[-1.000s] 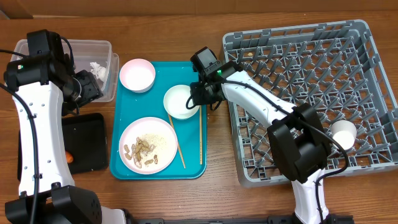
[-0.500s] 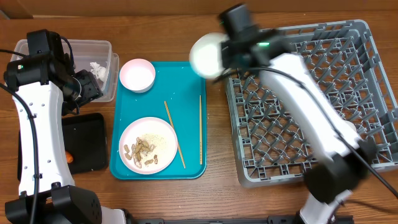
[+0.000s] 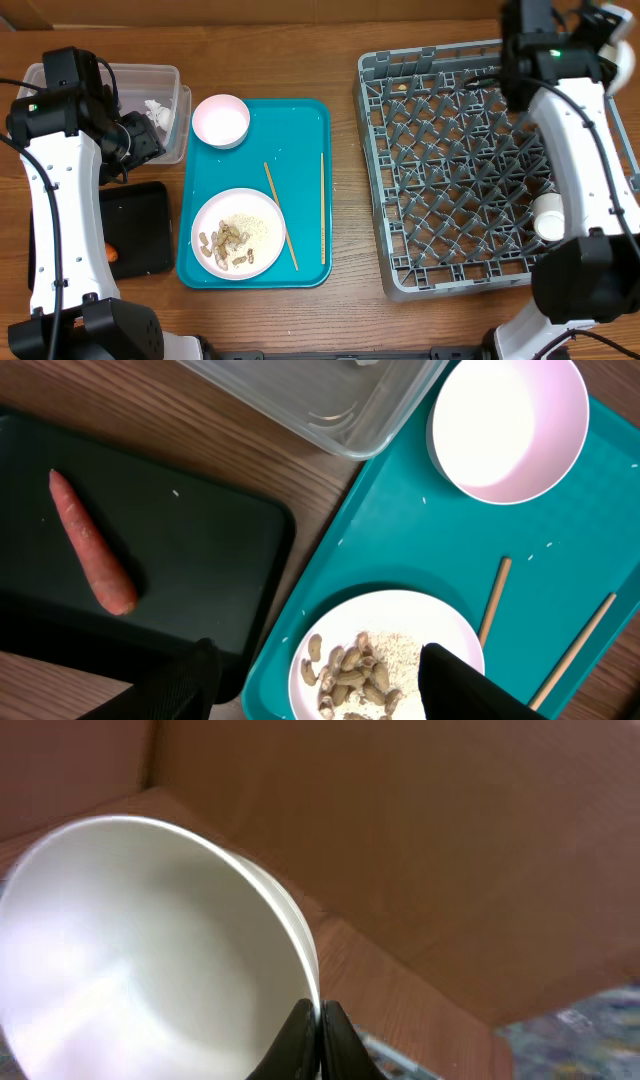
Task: Sort waste into correct bins and load items into the dishwasher
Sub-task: 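Carry the white bowl into the dish rack and release it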
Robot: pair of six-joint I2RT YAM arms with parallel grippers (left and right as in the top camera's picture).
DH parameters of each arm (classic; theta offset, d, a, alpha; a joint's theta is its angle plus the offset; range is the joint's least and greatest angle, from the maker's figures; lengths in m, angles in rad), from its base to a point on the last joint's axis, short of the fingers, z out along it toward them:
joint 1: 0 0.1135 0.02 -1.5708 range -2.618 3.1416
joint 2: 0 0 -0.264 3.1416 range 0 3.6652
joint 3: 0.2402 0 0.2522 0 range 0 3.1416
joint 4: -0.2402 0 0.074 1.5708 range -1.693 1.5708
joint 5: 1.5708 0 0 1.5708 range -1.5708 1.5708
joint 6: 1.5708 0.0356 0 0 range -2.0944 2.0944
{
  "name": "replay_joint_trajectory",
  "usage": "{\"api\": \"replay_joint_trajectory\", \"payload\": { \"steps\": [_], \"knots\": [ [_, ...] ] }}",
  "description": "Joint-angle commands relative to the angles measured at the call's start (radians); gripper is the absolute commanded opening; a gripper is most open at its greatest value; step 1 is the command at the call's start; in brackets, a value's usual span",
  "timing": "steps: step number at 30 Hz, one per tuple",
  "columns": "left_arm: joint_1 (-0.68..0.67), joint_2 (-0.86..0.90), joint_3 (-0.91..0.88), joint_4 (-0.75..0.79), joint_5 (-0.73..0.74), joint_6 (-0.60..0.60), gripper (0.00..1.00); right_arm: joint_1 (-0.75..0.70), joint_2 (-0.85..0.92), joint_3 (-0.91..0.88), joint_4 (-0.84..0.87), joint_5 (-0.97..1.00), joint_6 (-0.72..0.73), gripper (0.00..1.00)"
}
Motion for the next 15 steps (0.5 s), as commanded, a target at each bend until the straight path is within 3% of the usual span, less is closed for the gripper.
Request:
{"api": "replay_joint_trajectory", "payload": {
  "steps": [1, 9, 15],
  "knots": [
    [-0.001, -0.005, 0.010, 0.002, -0.002, -0.003, 0.66, -0.054, 0.045, -0.085, 0.045, 0.074, 0.031, 0.04],
    [-0.001, -0.005, 0.010, -0.005, 0.000, -0.003, 0.66, -0.019, 0.179, -0.119, 0.124, -0.037, -0.013, 0.04],
    [-0.001, -0.005, 0.010, -0.008, 0.002, -0.003, 0.66, 0.106, 0.259, -0.120, 0.122, -0.077, -0.006, 0.04]
  ]
}}
